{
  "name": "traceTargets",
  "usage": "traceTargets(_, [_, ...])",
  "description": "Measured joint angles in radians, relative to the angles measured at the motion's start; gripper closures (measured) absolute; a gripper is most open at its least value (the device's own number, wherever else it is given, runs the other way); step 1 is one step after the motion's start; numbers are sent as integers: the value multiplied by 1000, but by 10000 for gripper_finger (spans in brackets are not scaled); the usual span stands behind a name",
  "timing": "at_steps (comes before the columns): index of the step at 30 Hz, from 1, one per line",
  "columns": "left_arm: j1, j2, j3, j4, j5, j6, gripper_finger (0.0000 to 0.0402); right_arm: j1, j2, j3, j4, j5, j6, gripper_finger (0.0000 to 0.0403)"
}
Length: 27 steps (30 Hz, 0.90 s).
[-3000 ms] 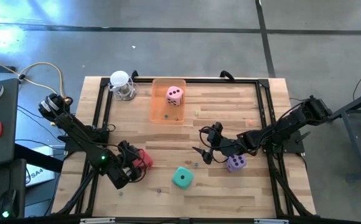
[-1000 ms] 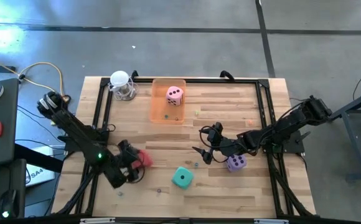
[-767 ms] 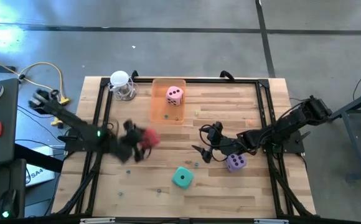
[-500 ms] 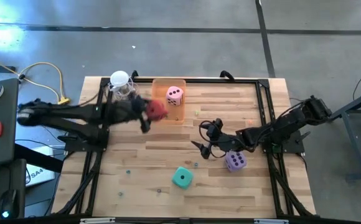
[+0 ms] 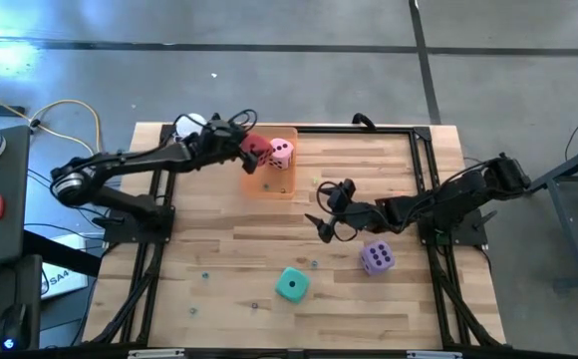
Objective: Pick & Place Dice
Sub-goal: Put the big red die into the orange bin
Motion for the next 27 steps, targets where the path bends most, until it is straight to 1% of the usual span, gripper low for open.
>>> traceTargets(5, [24, 74, 2, 82, -12, -25, 67, 0, 0, 0, 0, 0, -31, 3])
traceTargets(9, [24, 81, 2, 100, -17, -25, 67, 1, 0, 0, -2, 0, -50, 3])
traceTargets(12, [4, 60, 1, 112, -23, -11, 67, 1, 0, 0, -13, 0, -51, 3])
traceTargets(13, [-5, 53, 1, 120, -36, 1, 67, 1, 0, 0, -18, 0, -51, 3])
traceTargets(17, [-32, 41, 1, 125, -157, 9, 67, 1, 0, 0, -20, 0, -51, 3])
traceTargets(24, [-32, 45, 1, 122, -251, 9, 67, 1, 0, 0, -20, 0, -67, 3])
traceTargets(27, [-28, 45, 1, 129, -256, 2, 67, 1, 0, 0, -20, 0, -68, 3])
